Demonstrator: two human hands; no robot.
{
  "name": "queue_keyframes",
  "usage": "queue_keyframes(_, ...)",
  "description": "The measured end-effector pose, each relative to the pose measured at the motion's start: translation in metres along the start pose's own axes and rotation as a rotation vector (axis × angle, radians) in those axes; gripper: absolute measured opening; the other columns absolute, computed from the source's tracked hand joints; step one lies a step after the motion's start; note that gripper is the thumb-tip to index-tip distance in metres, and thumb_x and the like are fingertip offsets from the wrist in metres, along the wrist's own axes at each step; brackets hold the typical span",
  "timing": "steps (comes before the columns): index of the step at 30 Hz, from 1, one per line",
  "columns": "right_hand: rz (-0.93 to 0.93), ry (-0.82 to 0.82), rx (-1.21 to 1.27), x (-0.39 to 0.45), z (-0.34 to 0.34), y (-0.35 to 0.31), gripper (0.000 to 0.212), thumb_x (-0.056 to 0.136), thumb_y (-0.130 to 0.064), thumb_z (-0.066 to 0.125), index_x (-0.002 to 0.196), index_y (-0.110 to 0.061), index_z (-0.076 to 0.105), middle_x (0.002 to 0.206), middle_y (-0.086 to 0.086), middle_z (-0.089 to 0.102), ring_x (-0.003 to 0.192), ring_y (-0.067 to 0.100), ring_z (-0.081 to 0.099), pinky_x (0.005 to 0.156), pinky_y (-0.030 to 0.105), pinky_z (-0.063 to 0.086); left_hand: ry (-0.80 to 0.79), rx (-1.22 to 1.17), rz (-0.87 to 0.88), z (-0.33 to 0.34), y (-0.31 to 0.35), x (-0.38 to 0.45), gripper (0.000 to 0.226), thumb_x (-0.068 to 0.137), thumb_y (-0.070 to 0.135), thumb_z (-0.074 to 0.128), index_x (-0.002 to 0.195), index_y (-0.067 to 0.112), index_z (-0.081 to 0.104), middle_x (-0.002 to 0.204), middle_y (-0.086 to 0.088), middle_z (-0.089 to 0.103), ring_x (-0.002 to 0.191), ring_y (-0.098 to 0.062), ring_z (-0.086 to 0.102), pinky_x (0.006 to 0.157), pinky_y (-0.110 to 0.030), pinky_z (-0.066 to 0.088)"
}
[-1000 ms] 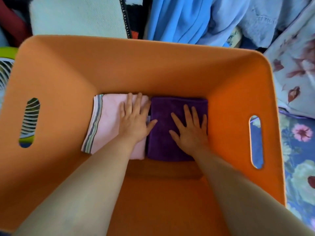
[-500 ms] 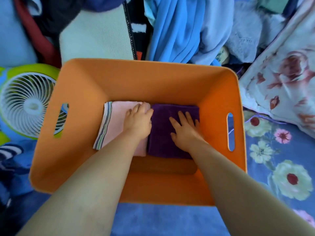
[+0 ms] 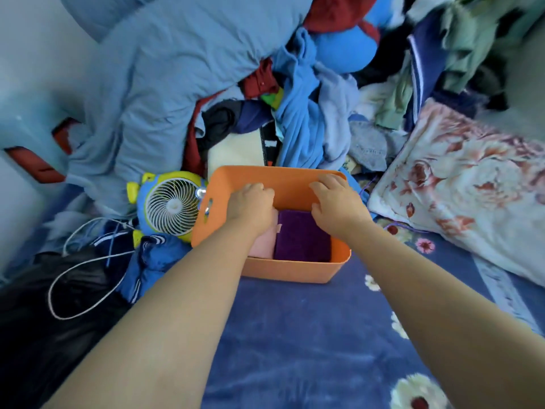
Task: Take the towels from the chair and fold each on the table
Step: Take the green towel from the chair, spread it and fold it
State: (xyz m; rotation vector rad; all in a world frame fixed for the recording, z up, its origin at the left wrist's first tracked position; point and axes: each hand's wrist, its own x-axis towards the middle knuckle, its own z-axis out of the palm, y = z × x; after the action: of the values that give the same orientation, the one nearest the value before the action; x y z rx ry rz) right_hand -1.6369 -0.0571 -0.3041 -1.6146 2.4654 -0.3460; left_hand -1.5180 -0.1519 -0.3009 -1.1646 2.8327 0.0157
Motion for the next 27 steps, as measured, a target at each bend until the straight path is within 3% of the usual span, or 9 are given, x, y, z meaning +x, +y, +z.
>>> queue_keyframes(6,-0.010,0.176,-0.018,-0.111,-0.081,-0.032,0.046,0.091,-0.008,0.041,0.137,-0.006,0.040,0.149,0.010,0.030,0.139,0.026,0.022,0.110,0.040,0.026,0.065,0.027,0.092,-0.065,0.023,-0.101,0.028,0.095,0.015,0.040,0.117,0.005,0.055,0.124,-0.012,0.050,0.120,-0.029,0.043,0.089,-0.038,0.040)
queue_keyframes(14,0.183,0.348,-0.177,-0.317,-0.145,-0.064,0.045,0.091,-0.013,0.045,0.135,-0.007,0.042,0.148,0.009,0.032,0.138,0.026,0.025,0.111,0.038,0.028,0.191,0.103,0.315,-0.136,0.075,-0.254,0.033,0.093,0.011,0.039,0.124,0.011,0.052,0.130,-0.012,0.047,0.124,-0.031,0.039,0.098,-0.039,0.037)
queue_keyframes(21,0.560,0.433,-0.195,-0.520,-0.184,-0.038,0.045,0.087,-0.013,0.051,0.132,-0.009,0.048,0.143,0.011,0.041,0.133,0.028,0.033,0.110,0.037,0.029,0.199,0.086,0.661,-0.160,0.201,-0.376,0.037,0.093,0.014,0.041,0.129,0.014,0.049,0.135,-0.014,0.044,0.127,-0.033,0.039,0.100,-0.042,0.036)
queue_keyframes(27,0.914,0.470,-0.201,-0.713,-0.205,-0.005,0.045,0.087,-0.015,0.052,0.132,-0.012,0.048,0.141,0.012,0.042,0.131,0.030,0.037,0.108,0.040,0.033,0.259,0.028,1.010,-0.172,0.349,-0.492,0.037,0.093,0.017,0.042,0.128,0.014,0.051,0.135,-0.013,0.045,0.129,-0.032,0.037,0.101,-0.040,0.036)
